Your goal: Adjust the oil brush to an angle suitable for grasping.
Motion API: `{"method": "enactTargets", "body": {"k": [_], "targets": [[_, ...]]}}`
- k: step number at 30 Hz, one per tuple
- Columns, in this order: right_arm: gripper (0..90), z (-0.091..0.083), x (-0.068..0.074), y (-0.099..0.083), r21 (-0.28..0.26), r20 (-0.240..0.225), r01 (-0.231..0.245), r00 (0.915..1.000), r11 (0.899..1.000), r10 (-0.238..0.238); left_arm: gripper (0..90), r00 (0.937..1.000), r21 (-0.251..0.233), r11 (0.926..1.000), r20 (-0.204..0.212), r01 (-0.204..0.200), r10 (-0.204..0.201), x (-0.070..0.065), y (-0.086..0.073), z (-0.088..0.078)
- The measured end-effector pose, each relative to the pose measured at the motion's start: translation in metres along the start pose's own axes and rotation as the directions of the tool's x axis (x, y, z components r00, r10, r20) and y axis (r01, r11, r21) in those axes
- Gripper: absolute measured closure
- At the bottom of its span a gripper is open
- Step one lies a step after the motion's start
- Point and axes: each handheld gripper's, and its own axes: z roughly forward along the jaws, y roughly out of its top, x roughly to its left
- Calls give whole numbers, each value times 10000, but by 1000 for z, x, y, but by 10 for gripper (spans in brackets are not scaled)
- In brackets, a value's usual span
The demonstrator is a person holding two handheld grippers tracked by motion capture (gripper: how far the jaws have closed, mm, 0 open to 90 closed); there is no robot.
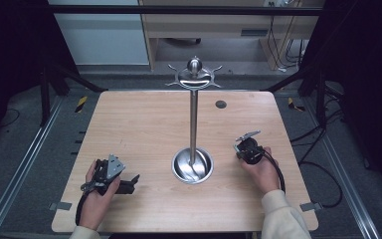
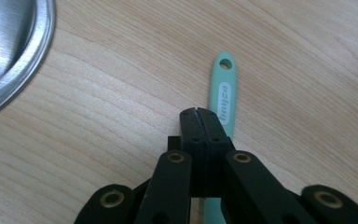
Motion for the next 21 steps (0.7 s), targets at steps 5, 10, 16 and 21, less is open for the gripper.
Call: {"method": "enactTargets", "body": {"k": [5,10,16,21], "targets": [[900,-11,0,2,-238,-152,-158,9998,9996,155,24,10000,2,10000,32,1,-1,0,0,0],[897,-30,0,5,-449,-28,-279,9996,9986,278,25,10000,-18,10000,37,7,-7,0,0,0],[856,-47,-8,2,-258,56,-574,9983,9980,576,25,10000,-8,10000,63,17,-16,0,0,0],[800,-55,-16,0,34,126,-791,9968,9969,790,25,10000,51,10000,64,-22,22,-1,0,1]]}}
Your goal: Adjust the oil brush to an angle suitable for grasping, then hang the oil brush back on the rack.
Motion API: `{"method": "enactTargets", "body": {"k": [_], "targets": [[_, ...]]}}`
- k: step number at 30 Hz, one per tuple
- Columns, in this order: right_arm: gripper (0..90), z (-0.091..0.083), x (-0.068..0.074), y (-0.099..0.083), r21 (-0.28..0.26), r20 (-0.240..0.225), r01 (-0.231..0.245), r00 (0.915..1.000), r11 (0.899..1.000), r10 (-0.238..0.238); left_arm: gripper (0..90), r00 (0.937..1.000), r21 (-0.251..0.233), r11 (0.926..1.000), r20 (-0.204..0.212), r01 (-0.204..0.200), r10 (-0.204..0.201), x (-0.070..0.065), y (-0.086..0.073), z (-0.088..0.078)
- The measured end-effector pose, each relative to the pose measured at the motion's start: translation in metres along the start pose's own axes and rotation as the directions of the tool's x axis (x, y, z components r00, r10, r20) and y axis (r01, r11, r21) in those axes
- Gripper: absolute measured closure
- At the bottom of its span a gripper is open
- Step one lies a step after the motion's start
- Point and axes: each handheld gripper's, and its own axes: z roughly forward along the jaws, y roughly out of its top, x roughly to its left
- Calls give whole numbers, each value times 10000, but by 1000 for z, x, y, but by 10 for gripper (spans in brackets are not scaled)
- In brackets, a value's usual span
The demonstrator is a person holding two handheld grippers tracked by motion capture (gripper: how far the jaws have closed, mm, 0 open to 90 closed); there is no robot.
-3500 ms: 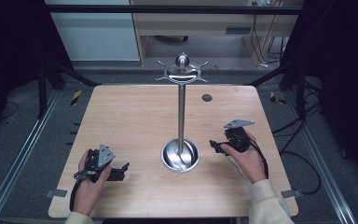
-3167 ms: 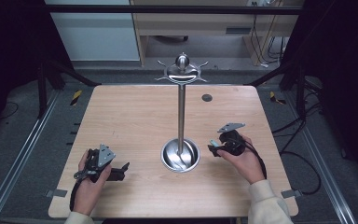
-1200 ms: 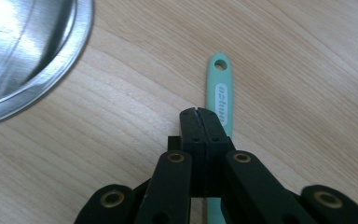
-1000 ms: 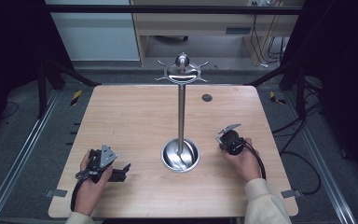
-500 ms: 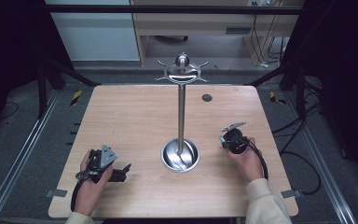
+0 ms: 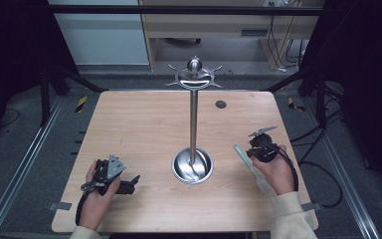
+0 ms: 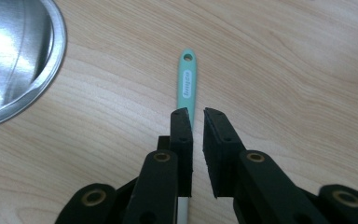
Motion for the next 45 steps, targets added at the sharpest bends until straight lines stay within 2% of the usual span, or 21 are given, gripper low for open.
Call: {"method": "enactTargets", "body": {"k": [3,4,6,9,15,23,26,32,34,45], "targets": [[755,-1,-1,0,136,68,12,10000,9999,-13,25,10000,9,10000,7,12,-12,0,0,0],[703,-2,-1,1,348,109,-54,9999,9994,50,24,10000,13,10000,17,20,-20,0,0,1],[678,-2,-1,1,399,148,-61,9999,9992,55,24,10000,24,10000,21,17,-17,0,0,1],[592,0,-2,1,509,202,-124,9997,9986,113,25,10000,22,10000,28,13,-13,-1,0,1],[562,2,-3,1,920,74,-260,9996,9954,254,25,10000,63,10000,77,-11,11,-1,0,1],[551,7,-4,2,1374,21,-108,9999,9905,107,24,10000,87,10000,67,-19,19,-1,-1,1],[555,10,-2,2,1660,-3,-147,9999,9860,149,24,9999,154,9999,101,-70,68,-1,0,1],[590,18,2,0,2137,-138,84,9999,9769,-56,25,9999,151,9998,86,-87,86,-1,-1,2],[604,21,3,-1,2406,-176,63,9998,9706,-21,24,9999,150,9998,104,-95,94,-1,-1,2],[673,28,3,-5,2741,-265,27,9996,9617,47,25,9998,208,9997,149,-129,126,-2,-1,3]]}}
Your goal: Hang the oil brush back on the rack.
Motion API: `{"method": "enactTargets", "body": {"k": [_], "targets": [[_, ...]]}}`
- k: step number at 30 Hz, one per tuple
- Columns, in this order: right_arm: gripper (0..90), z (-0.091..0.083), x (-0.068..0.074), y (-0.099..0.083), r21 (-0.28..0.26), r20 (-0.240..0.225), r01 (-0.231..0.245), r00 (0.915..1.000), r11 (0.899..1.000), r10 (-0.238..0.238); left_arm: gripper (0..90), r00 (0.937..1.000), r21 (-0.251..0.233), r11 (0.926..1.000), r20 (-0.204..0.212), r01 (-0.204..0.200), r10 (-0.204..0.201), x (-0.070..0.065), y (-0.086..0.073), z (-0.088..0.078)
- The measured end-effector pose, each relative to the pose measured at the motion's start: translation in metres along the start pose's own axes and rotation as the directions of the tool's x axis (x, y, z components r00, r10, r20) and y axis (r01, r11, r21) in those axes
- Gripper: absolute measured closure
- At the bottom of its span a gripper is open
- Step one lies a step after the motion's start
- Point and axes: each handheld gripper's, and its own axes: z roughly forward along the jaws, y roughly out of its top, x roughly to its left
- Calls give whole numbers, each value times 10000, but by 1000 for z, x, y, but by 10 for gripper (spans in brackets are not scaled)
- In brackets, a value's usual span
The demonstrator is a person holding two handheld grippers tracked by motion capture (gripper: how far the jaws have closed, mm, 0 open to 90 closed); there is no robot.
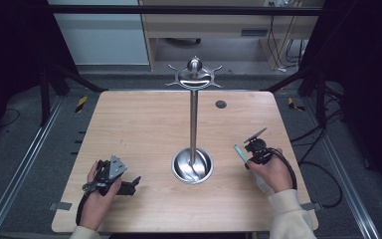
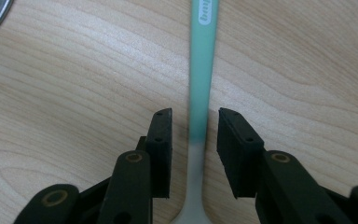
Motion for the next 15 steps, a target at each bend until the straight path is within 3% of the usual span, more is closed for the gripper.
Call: {"method": "enactTargets", "body": {"k": [15], "targets": [[728,6,-3,-1,231,-104,-127,9999,9997,129,25,10000,-9,10000,-4,-21,21,0,0,0]]}}
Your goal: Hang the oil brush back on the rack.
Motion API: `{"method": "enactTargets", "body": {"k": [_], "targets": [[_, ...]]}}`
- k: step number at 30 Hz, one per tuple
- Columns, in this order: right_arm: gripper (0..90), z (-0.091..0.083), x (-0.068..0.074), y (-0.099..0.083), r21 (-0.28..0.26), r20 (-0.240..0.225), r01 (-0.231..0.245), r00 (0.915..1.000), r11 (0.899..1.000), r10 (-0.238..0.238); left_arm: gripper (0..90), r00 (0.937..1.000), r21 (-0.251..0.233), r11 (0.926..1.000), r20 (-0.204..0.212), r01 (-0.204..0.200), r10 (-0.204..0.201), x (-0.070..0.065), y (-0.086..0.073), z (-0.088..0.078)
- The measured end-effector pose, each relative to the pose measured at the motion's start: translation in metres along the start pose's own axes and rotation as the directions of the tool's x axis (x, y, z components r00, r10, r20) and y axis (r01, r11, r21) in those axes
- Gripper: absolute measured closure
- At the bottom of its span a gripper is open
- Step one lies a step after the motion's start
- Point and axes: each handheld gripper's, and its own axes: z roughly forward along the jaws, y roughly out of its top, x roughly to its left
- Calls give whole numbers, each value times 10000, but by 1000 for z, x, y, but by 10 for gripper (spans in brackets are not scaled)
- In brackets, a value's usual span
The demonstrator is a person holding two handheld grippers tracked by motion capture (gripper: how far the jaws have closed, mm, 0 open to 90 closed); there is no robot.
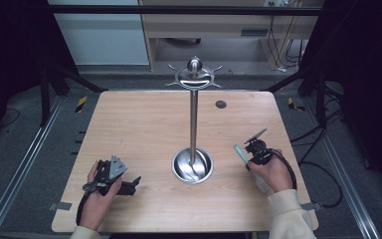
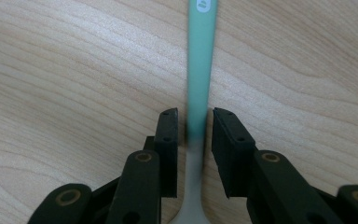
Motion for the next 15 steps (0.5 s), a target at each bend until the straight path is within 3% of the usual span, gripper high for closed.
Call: {"method": "enactTargets", "body": {"k": [8,15], "targets": [[817,0,1,0,15,70,-59,10000,10000,59,24,10000,-4,10000,-14,1,-1,0,0,0],[822,-1,2,0,-46,112,5,9999,10000,-5,24,10000,1,10000,-12,-7,7,0,0,0]]}}
